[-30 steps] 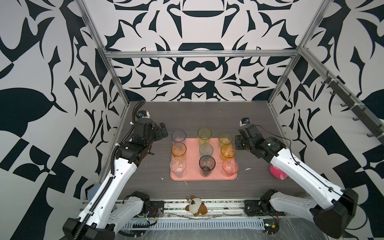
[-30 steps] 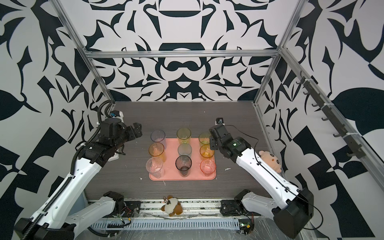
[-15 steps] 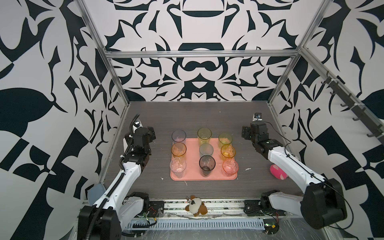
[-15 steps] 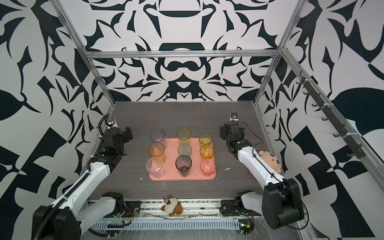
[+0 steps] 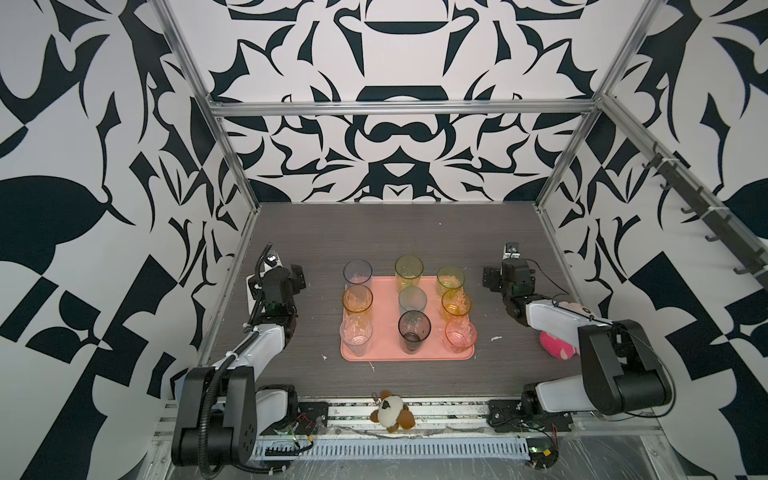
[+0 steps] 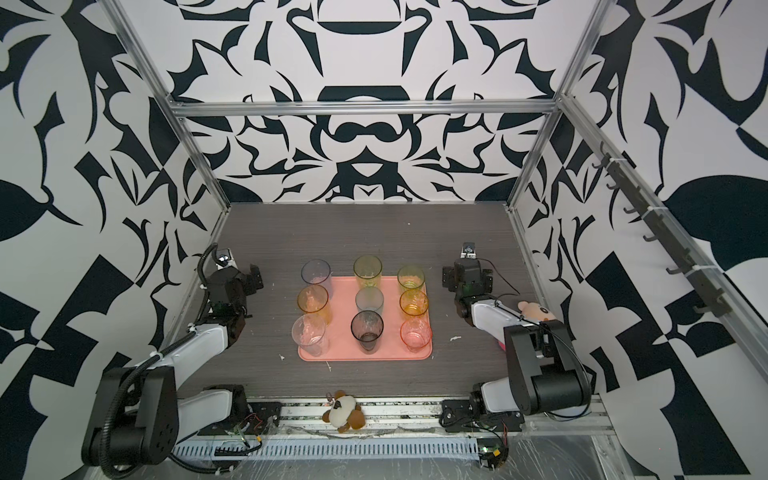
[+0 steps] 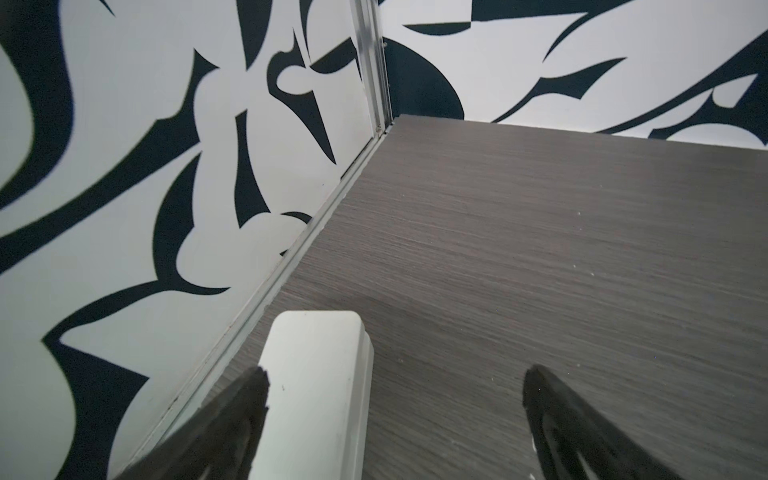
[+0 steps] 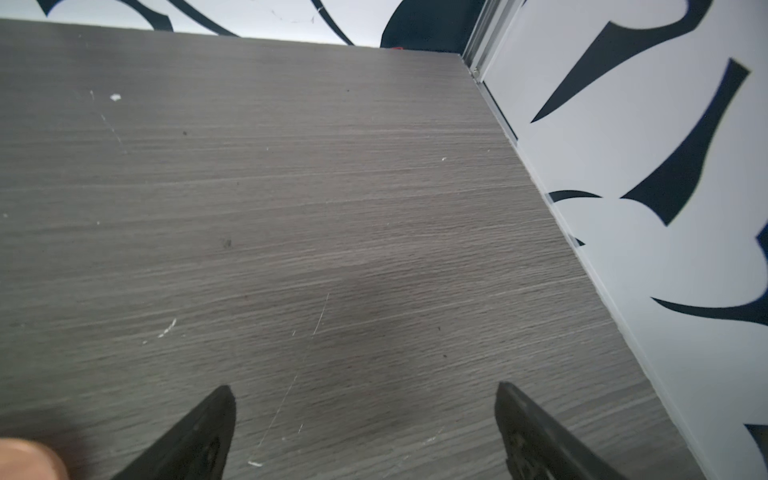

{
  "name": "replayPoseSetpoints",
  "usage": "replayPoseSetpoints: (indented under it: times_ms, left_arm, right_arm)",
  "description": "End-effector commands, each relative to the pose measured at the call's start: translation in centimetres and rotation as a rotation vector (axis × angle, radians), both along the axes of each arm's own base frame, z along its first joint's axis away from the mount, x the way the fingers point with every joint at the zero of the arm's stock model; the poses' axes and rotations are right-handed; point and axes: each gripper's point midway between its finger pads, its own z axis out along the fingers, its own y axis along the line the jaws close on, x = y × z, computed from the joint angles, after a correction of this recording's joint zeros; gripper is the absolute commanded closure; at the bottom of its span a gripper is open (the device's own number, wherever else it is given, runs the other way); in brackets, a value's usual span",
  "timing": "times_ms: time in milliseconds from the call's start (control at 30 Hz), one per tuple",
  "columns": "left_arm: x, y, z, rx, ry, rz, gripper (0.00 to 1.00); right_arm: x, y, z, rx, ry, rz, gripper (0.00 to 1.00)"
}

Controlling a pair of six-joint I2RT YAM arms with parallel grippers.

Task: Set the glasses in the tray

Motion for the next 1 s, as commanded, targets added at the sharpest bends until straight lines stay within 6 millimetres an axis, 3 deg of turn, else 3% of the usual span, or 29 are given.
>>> replayPoseSetpoints:
  times_ms: [0, 300, 333, 400, 600, 967]
  left_arm:
    - [1.3, -1.3, 2.2, -0.016, -0.12, -0.084, 0.01]
    - [2.6, -2.5, 3.0, -0.043, -0.173, -0.167, 0.01]
    - [2.9, -2.6, 2.0, -0.054, -0.155, -0.175, 0.01]
    - [3.3, -2.9, 2.0, -0.073, -0.159, -0.195, 0.0]
    - [4.1, -2.4, 2.2, -0.09, -0.163, -0.204, 0.0]
    - [1.3, -2.2, 0.4, -0.115, -0.118, -0.182, 0.01]
  right_arm:
    - [1.3, 0.2, 1.9, 0.009, -0.126, 0.035, 0.0]
    - [0.6, 1.1, 0.2, 0.02, -0.184, 0.102, 0.0]
    - [0.7, 1.2, 0.0, 0.022, -0.182, 0.11, 0.0]
    - [0.9, 1.6, -0.5, 0.025, -0.174, 0.13, 0.0]
    - [0.5, 1.7, -1.0, 0.023, -0.192, 0.143, 0.0]
    - [0.5, 1.8, -1.1, 0.022, -0.187, 0.145, 0.0]
